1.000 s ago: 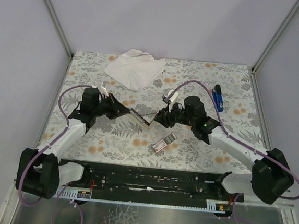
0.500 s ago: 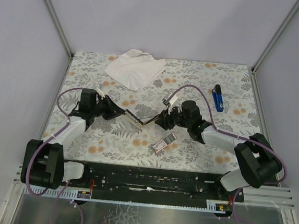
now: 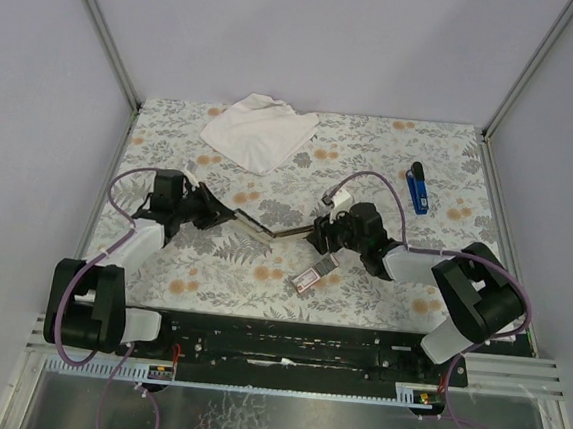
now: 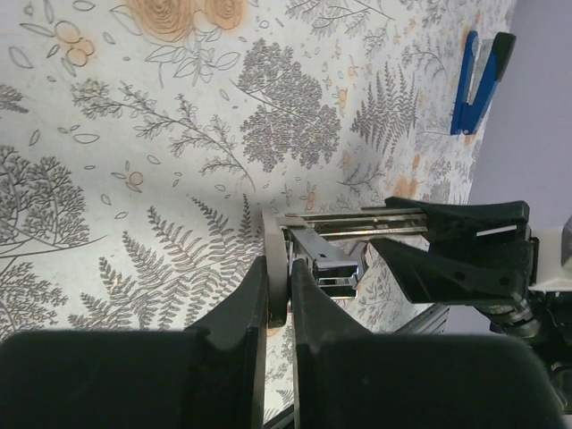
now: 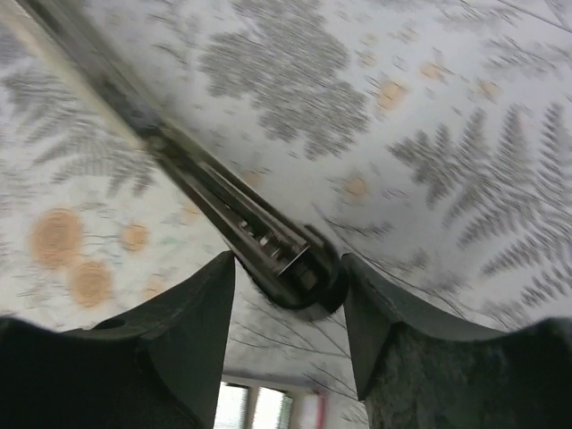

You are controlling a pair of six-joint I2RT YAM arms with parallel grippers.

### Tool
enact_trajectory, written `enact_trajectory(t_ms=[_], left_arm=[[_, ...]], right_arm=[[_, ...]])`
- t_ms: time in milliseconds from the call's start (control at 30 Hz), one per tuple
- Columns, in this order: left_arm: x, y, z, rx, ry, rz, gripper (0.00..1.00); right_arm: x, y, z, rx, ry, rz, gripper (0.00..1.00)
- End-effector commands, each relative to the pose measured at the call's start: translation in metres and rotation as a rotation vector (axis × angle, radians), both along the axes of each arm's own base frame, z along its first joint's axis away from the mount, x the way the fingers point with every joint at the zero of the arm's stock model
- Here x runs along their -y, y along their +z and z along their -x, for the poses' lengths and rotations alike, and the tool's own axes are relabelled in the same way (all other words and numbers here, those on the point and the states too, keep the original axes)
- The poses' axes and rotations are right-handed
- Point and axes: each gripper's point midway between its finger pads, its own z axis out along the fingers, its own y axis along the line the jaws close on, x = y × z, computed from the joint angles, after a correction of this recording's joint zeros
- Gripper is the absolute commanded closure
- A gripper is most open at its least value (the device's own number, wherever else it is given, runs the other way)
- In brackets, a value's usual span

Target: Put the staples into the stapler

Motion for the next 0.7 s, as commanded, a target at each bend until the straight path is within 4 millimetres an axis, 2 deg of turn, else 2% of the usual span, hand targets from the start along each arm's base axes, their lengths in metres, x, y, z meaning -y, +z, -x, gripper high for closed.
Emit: enact_trajectory(t_ms=[0, 100, 267, 400, 533, 667], left_arm=[[-0.011, 0.001, -0.007, -0.012, 0.051, -0.006, 1.00], [-0.013, -0.001, -0.007, -0.016, 0.057, -0.010, 1.00], [-0.017, -0.009, -0.004, -0.030, 0.072, -0.016, 1.00], [-0.019, -0.016, 0.003, -0.040, 0.105, 0.006, 1.00], [-0.018, -0.021, 0.011, -0.033, 0.149, 0.054, 1.00], [-0.018, -0.031, 0.023, -0.043, 0.187, 0.093, 1.00]], right_arm=[[0.046, -0.014, -0.033, 0.043, -0.247, 0.088, 0.38], [0.050, -0.015, -0.033, 0.031, -0.267, 0.075, 0.34], [0.058, -0.005, -0.032, 0.028, -0.299, 0.033, 0.28], [0.062, 0.016, -0.036, -0.002, -0.344, -0.003, 0.11], [0.043, 0.035, -0.029, -0.167, -0.350, -0.098, 0.08], [0.023, 0.041, -0.014, -0.361, -0.396, -0.241, 0.10]])
